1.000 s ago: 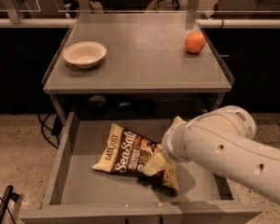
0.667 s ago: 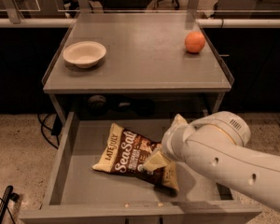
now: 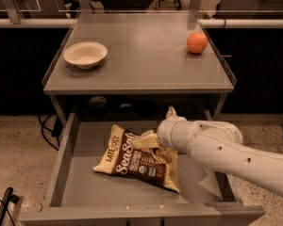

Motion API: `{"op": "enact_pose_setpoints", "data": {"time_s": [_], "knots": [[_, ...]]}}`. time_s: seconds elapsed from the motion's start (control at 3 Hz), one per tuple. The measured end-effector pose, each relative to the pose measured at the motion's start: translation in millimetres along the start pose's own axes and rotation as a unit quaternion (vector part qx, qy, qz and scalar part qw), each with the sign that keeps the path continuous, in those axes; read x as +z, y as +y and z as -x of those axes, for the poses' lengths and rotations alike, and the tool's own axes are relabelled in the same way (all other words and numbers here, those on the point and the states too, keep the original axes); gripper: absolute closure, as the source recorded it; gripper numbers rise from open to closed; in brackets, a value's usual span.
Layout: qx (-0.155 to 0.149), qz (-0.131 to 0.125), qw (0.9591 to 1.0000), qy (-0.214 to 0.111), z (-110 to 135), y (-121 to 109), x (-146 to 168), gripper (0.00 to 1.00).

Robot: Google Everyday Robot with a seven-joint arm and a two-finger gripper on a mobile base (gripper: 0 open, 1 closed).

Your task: Pick brown chip bag from top drawer and place on counter

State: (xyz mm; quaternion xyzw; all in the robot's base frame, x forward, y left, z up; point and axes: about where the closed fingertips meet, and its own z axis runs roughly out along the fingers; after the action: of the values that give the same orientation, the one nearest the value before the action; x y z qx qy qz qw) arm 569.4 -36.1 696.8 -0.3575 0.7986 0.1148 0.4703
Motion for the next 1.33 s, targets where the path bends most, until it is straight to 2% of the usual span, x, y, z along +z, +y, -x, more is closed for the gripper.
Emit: {"op": "enact_pose_setpoints", "data": {"time_s": [0.33, 0.67, 1.33], "knots": [[0.034, 0.004, 0.9984, -0.045, 10, -30, 5, 0.00], [0.044, 0.012, 0.9973, -0.058, 4, -45, -1, 0.00], [0.038, 0.015, 0.9976, -0.056, 7, -43, 0, 0.00]]}}
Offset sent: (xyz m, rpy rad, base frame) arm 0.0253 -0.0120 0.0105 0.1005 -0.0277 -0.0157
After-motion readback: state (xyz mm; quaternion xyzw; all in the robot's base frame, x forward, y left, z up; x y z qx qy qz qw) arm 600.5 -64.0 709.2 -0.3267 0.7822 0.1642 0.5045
